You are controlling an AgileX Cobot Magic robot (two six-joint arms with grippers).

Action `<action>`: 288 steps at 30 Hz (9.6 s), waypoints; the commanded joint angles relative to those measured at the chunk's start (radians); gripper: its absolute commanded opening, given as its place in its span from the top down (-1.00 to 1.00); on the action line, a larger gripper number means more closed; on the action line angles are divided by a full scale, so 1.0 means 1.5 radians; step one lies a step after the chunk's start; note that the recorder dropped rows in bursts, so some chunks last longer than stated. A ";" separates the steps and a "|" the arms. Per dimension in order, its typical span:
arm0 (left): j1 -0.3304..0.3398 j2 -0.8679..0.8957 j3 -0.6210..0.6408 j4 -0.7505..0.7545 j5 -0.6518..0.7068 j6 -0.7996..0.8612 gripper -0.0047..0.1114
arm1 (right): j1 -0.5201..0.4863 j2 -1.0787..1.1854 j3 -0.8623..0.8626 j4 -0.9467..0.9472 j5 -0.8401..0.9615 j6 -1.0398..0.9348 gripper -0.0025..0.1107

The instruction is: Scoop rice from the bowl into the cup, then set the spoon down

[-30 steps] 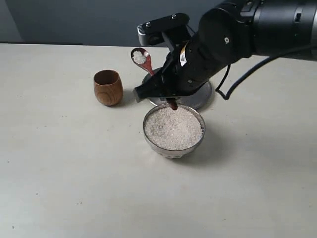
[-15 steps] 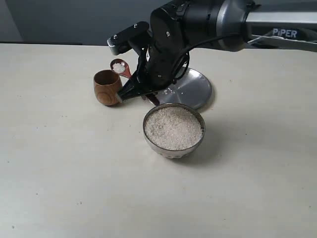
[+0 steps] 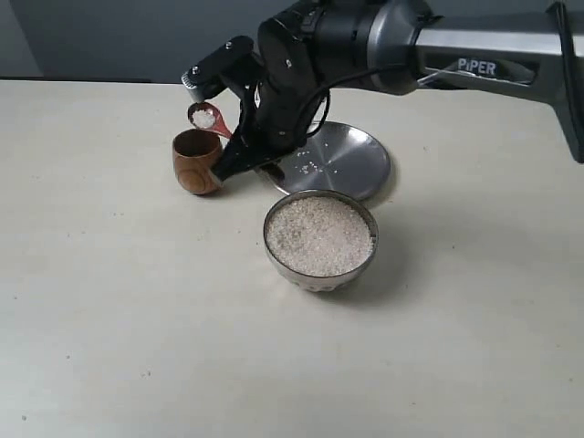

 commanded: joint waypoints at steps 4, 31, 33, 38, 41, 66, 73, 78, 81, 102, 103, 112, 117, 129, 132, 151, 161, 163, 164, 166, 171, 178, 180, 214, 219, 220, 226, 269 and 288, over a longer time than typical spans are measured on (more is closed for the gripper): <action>0.001 0.003 -0.004 0.002 0.002 0.001 0.91 | 0.031 0.008 -0.005 -0.140 -0.005 -0.017 0.97; 0.001 0.003 -0.004 0.002 0.002 0.001 0.91 | 0.083 0.046 -0.005 -0.453 0.037 0.120 0.97; 0.001 0.003 -0.004 0.002 0.002 0.001 0.91 | 0.083 0.046 -0.005 -0.456 0.038 0.117 0.97; 0.001 0.003 -0.004 0.002 0.002 0.001 0.91 | 0.085 0.046 -0.005 -0.456 0.050 0.087 0.97; 0.001 0.003 -0.004 0.002 0.002 0.001 0.91 | 0.093 0.046 -0.005 -0.458 0.053 0.068 0.97; 0.001 0.003 -0.004 0.002 0.002 0.001 0.91 | 0.122 0.046 -0.004 -0.549 0.073 0.164 0.97; 0.001 0.003 -0.004 0.002 0.002 0.001 0.91 | 0.055 0.004 -0.004 -0.427 0.060 0.345 0.97; 0.001 0.003 -0.004 0.000 0.002 0.001 0.91 | -0.047 -0.022 -0.004 -0.261 0.115 0.281 0.97; 0.001 0.003 -0.004 0.000 0.002 0.001 0.91 | -0.112 -0.032 -0.002 -0.175 0.135 0.204 0.97; 0.001 0.003 -0.004 0.000 0.002 0.001 0.91 | -0.236 0.089 -0.002 0.209 -0.029 -0.101 0.97; 0.001 0.003 -0.004 0.000 0.002 0.001 0.91 | -0.236 0.099 -0.002 0.209 -0.038 -0.101 0.97; 0.001 0.003 -0.004 0.000 0.002 0.001 0.91 | -0.236 0.100 -0.002 0.158 -0.041 -0.091 0.24; 0.001 0.003 -0.004 0.002 0.002 0.001 0.91 | -0.236 -0.002 -0.002 0.140 -0.018 -0.072 0.39; 0.001 0.003 -0.004 0.002 0.002 0.001 0.91 | -0.236 -0.191 -0.002 0.127 0.139 -0.069 0.95; 0.001 0.003 -0.004 0.002 0.002 0.001 0.91 | -0.236 -0.235 0.005 0.127 0.156 -0.054 0.95; 0.001 0.003 -0.004 0.002 0.002 0.001 0.91 | -0.236 -0.525 0.338 -0.066 0.083 0.115 0.95; 0.001 0.003 -0.004 0.002 0.002 0.001 0.91 | -0.236 -0.644 0.534 -0.044 0.055 0.145 0.95; 0.001 0.003 -0.004 0.002 0.002 0.001 0.91 | -0.236 -0.666 0.574 -0.038 0.044 0.145 0.95; 0.001 0.003 -0.004 0.002 0.002 0.001 0.91 | -0.236 -0.675 0.591 -0.035 0.040 0.145 0.95; 0.001 0.003 -0.004 0.002 0.002 0.001 0.91 | -0.236 -0.690 0.616 -0.030 0.039 0.145 0.95; 0.001 0.003 -0.004 0.002 0.002 0.001 0.91 | -0.236 -0.696 0.628 -0.030 0.035 0.145 0.95; 0.001 0.003 -0.004 0.000 0.002 0.001 0.91 | -0.234 -0.696 0.628 -0.028 0.003 0.145 0.95; 0.001 0.003 -0.004 0.002 0.002 0.001 0.91 | -0.234 -0.696 0.628 -0.028 0.003 0.145 0.95; 0.001 0.003 -0.004 0.002 0.002 0.001 0.91 | -0.298 -0.993 0.628 -0.011 -0.025 0.145 0.95; 0.001 0.003 -0.004 0.002 0.002 0.001 0.91 | -0.386 -1.024 0.628 -0.009 -0.025 0.145 0.95; 0.001 0.003 -0.004 0.002 0.002 0.001 0.91 | -0.407 -1.031 0.628 -0.009 -0.025 0.145 0.95; 0.001 0.003 -0.004 0.002 0.002 0.001 0.91 | -0.507 -1.069 0.628 -0.009 -0.025 0.145 0.95; 0.001 0.003 -0.004 0.002 0.002 0.001 0.91 | -0.515 -1.148 0.971 -0.098 -0.463 0.148 0.95; 0.001 0.003 -0.004 0.000 0.002 0.001 0.91 | -0.515 -1.345 1.124 -0.097 -0.507 0.148 0.95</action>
